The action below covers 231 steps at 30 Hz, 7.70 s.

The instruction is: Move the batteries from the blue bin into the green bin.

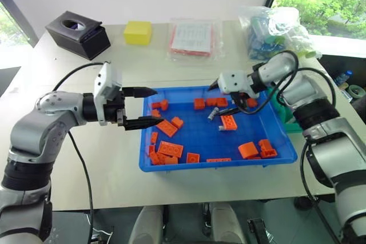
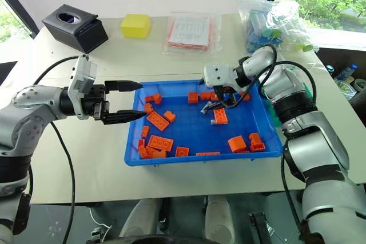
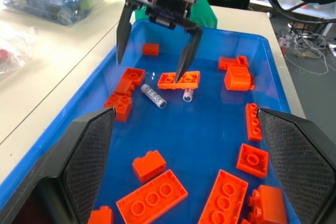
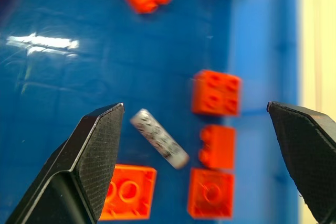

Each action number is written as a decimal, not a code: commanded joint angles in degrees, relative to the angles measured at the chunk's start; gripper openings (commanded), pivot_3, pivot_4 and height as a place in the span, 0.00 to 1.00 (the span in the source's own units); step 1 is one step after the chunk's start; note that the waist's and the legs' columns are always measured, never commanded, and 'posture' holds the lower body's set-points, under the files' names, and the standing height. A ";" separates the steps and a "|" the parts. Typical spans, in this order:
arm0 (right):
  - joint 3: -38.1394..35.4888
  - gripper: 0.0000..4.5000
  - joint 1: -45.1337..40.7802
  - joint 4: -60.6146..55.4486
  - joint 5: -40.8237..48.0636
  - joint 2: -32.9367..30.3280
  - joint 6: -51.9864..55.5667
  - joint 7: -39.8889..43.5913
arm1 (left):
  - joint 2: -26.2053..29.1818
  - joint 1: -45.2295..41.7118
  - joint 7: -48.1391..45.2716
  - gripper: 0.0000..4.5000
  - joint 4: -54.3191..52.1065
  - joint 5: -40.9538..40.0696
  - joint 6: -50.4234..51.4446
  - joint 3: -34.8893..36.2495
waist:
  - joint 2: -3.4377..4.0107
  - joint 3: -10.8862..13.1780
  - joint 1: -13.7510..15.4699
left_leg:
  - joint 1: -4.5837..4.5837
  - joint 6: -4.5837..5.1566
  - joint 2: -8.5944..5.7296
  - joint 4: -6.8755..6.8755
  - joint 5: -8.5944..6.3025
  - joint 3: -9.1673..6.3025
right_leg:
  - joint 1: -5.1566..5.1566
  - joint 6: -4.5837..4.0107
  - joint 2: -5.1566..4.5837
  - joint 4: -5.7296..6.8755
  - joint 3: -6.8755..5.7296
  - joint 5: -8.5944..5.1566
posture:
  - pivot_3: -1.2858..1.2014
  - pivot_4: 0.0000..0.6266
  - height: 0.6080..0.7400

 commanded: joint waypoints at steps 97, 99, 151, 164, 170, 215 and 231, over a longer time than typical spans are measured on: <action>-4.61 0.59 0.79 14.29 -7.15 6.57 3.25 -5.80 | 2.83 0.85 1.66 1.00 -5.44 -2.58 1.32 4.28 | -0.07 0.04 -0.12 | 0.21 -0.14 0.02 0.04 0.08 0.03 | -0.17 -0.10 -0.03 0.68 0.20 -0.06 | 0.52 0.24 0.64; -4.55 0.59 0.83 14.75 -7.54 6.63 3.27 -5.35 | 2.74 0.52 1.66 1.00 -5.18 -2.51 1.24 4.15 | -0.06 0.04 -0.04 | 0.24 -0.14 0.01 0.04 0.08 0.03 | -0.14 -0.10 -0.03 0.67 0.19 -0.06 | 0.52 0.24 0.64; -31.94 0.68 28.16 -54.25 23.47 -19.19 53.21 -12.72 | -2.93 -5.62 -1.63 1.00 1.80 0.50 -1.52 -2.13 | -0.08 0.04 1.18 | 0.10 -0.10 0.09 0.02 0.06 0.08 | -0.21 -0.10 0.02 0.57 0.15 -0.10 | 0.52 0.24 0.64; -8.60 0.68 23.45 -32.15 5.85 -15.06 29.66 -4.41 | -0.35 -2.58 -0.70 1.00 -2.33 -1.28 -0.29 0.21 | -0.09 0.06 1.29 | 0.05 -0.11 0.06 0.04 0.06 0.05 | -0.25 -0.10 -0.04 0.50 0.16 -0.09 | 0.52 0.24 0.64; -7.76 0.68 22.94 -28.87 4.22 -12.15 27.82 -4.26 | 0.07 -0.75 0.66 1.00 -4.36 -2.18 0.46 1.42 | -0.09 0.06 1.37 | 0.05 -0.11 0.06 0.05 0.06 0.04 | -0.24 -0.10 -0.04 0.51 0.16 -0.08 | 0.52 0.24 0.64; -58.79 0.75 51.05 -49.34 20.50 -20.69 57.10 -28.52 | -2.67 -5.25 -2.97 1.00 3.47 0.78 -1.97 -2.27 | -0.09 0.05 2.18 | -0.01 -0.07 -0.01 0.05 0.04 0.13 | -0.23 -0.07 -0.09 0.54 0.14 -0.11 | 0.52 0.24 0.64; -81.08 0.75 73.83 -51.93 31.87 -21.89 52.11 -7.81 | 3.27 -4.64 -7.56 1.00 10.54 -1.28 0.65 2.64 | -0.10 0.02 1.71 | 0.32 -0.03 0.19 -0.02 -0.01 0.05 | 0.17 -0.17 -0.03 0.03 0.12 -0.24 | 0.52 0.24 0.64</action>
